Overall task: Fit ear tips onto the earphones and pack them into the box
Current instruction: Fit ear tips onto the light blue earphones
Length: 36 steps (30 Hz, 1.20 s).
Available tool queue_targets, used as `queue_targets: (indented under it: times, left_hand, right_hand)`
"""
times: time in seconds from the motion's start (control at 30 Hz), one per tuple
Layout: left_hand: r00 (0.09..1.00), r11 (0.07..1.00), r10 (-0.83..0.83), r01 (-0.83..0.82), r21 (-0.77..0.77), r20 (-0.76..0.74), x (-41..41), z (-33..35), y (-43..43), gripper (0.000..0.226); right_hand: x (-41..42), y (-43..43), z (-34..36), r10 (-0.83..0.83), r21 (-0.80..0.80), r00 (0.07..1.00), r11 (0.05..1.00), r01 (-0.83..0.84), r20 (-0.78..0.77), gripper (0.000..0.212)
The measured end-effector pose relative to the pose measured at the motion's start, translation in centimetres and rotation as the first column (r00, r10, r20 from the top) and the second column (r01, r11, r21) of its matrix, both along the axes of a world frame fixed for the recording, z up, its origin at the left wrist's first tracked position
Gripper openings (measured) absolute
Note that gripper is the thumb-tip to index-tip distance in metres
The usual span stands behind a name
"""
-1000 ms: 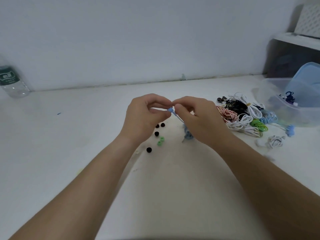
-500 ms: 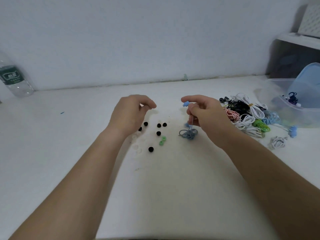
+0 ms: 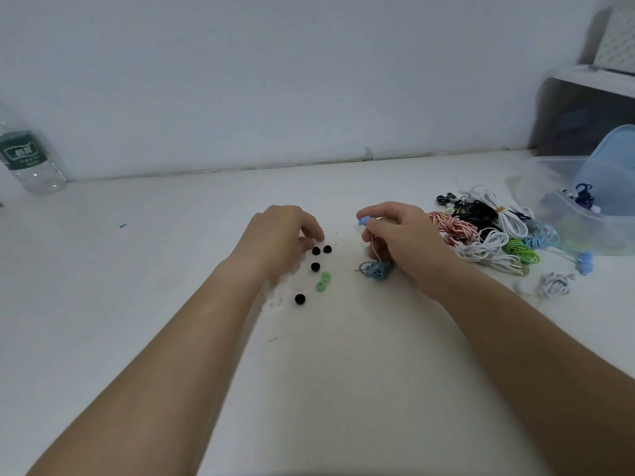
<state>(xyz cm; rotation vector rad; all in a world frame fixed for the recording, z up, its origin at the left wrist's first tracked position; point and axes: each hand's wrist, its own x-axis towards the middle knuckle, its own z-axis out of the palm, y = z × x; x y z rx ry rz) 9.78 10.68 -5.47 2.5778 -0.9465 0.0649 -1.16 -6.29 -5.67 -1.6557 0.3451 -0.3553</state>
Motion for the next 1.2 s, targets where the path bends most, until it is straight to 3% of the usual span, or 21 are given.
queue_targets:
  times: [0.1, 0.17, 0.27, 0.37, 0.53, 1.2]
  left_hand:
    - [0.999, 0.998, 0.016, -0.019, -0.062, -0.042, 0.2, -0.1, 0.1, 0.019]
    - [0.995, 0.977, -0.001, -0.021, -0.213, -0.103, 0.1, 0.2, 0.3, 0.018]
    - [0.964, 0.868, -0.117, -0.017, -0.496, -0.238, -1.0, 0.8, 0.4, 0.013]
    - [0.882, 0.782, -0.258, -0.049, -0.621, -0.394, -2.6, 1.1, 0.0, 0.011]
    - [0.777, 0.734, -0.358, -0.11, -0.67, -0.519, -3.4, 1.0, -0.5, 0.01]
    - [0.782, 0.73, -0.362, -0.101, -0.676, -0.507, -3.3, 0.7, -0.4, 0.011]
  right_hand:
    - [-0.1, 0.0, 0.0, 0.004, 0.004, 1.0, 1.0, -0.004, 0.009, 0.016]
    - [-0.2, 0.1, 0.0, 0.016, 0.001, 0.999, 1.0, -0.016, 0.029, 0.017]
    - [-0.4, 0.1, 0.2, 0.052, 0.02, 0.997, 0.998, -0.054, 0.058, 0.016]
    - [-0.6, 0.1, 0.4, 0.085, 0.028, 0.992, 0.996, -0.088, 0.089, 0.014]
    - [-0.8, 0.2, 0.7, 0.073, 0.061, 0.986, 0.995, -0.083, 0.151, 0.01]
    - [-1.1, 0.0, 0.8, 0.13, 0.041, 0.978, 0.99, -0.138, 0.166, 0.013]
